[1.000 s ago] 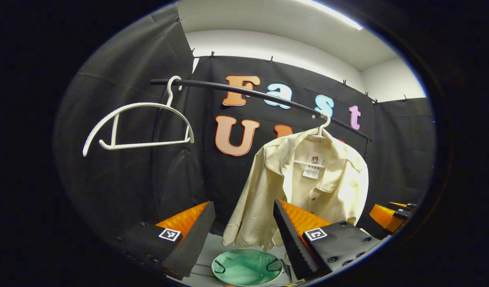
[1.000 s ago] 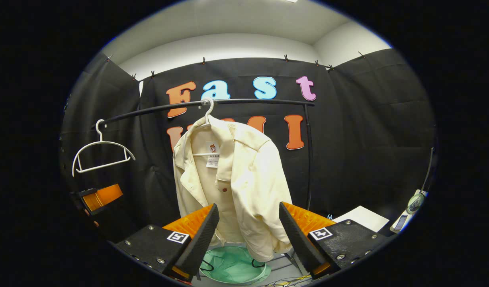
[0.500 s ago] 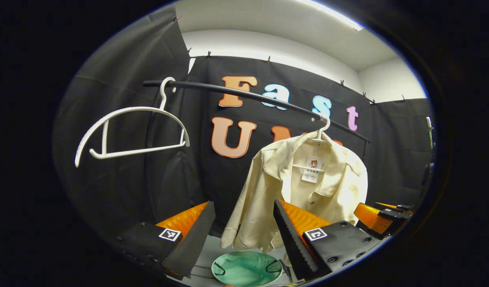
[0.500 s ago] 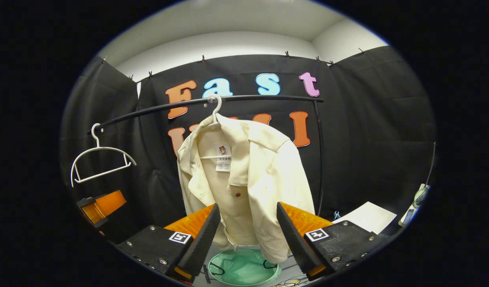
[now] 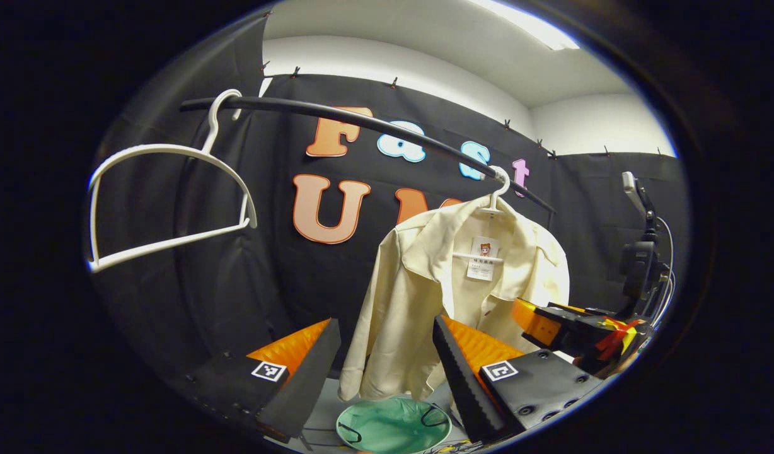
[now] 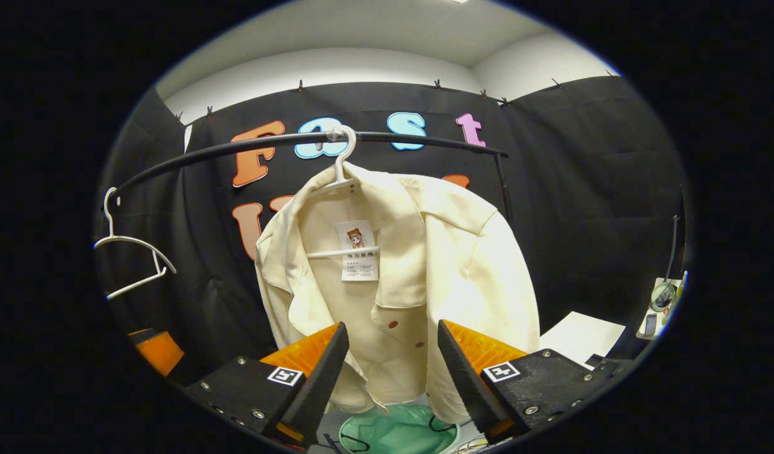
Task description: Grasp the clothes on the hanger with both hands and then place them into the laundry hamper below.
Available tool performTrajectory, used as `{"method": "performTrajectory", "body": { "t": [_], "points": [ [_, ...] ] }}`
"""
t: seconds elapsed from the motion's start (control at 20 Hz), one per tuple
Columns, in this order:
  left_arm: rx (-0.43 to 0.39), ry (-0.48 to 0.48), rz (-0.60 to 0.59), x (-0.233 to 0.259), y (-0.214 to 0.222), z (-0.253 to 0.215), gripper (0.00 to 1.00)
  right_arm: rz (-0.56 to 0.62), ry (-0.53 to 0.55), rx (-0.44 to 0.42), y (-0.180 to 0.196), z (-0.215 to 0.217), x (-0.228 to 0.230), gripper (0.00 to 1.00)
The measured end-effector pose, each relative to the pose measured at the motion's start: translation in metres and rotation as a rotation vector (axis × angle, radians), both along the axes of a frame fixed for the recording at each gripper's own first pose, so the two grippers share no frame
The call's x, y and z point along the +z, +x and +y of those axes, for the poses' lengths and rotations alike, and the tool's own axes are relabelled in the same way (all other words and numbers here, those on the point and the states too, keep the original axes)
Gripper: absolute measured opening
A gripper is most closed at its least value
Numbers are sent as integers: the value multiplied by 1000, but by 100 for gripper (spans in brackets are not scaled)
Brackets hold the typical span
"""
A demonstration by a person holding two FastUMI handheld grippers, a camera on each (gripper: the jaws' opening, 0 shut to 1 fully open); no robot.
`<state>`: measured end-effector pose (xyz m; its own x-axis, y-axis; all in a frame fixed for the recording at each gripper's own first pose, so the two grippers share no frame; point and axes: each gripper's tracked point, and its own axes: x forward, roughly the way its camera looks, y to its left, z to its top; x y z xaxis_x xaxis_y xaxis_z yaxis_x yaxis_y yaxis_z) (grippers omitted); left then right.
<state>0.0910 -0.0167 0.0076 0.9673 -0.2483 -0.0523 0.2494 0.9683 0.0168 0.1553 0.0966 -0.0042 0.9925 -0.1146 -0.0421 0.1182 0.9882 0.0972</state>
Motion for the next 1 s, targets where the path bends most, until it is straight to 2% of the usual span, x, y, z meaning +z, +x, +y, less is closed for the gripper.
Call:
{"method": "performTrajectory", "body": {
  "t": [0.15, 0.2, 0.3, 0.35, 0.4, 0.8, 0.9, 1.0],
  "points": [
    [-35, 7, 6, -2, 6, 6, 100, 4, -20, -45, 30, 3, -4, 88],
    [-38, 6, 8, -3, 8, 9, 96, 7, -20, -65, 41, 1, -7, 88],
    [-47, 0, 19, -5, 9, 12, 96, 35, -13, -111, 62, -6, -17, 89],
    [-50, -2, 23, -6, 9, 13, 100, 41, -5, -118, 71, -5, -18, 89],
    [-48, -2, 24, -6, 11, 17, 96, 43, -2, -121, 79, -4, -19, 89],
    [10, -10, 24, -7, 26, 39, 100, 52, -20, -171, 127, -27, -21, 89],
    [19, -17, 28, -9, 29, 42, 100, 56, -19, -170, 129, -34, -23, 82],
    [13, -24, 38, -11, 31, 39, 97, 57, -15, -152, 125, -38, -22, 69]
  ]
}}
